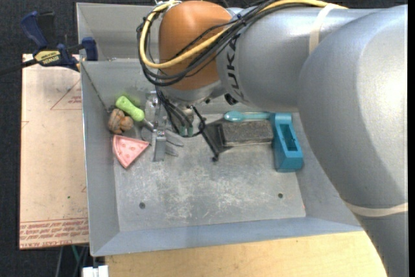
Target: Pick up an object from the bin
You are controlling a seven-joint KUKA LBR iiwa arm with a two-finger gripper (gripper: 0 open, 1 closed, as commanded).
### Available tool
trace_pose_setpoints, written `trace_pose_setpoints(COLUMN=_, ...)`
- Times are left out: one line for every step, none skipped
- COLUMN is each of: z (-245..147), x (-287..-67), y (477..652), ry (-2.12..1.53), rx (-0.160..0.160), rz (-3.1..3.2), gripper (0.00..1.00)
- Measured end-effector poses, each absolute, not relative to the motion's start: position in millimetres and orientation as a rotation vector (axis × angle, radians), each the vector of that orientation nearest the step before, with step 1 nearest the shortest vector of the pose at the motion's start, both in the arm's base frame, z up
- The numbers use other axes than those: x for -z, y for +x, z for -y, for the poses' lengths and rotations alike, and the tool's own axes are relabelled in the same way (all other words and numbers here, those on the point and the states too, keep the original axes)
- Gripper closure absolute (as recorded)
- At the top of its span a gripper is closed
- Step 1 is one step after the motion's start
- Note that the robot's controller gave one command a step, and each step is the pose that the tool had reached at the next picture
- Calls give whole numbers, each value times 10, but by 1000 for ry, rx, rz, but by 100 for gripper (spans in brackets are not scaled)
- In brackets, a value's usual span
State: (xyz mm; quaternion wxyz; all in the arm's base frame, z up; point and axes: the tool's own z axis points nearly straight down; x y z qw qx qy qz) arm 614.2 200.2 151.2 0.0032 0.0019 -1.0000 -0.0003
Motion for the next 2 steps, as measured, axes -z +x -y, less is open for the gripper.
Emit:
trace_pose_setpoints(z=-1992, x=-1562, y=6161, ry=1, rx=3, rz=3142, gripper=0)
trace_pose_setpoints(z=-2465, x=-783, y=6041, ry=173, rx=5, rz=3140, gripper=0)
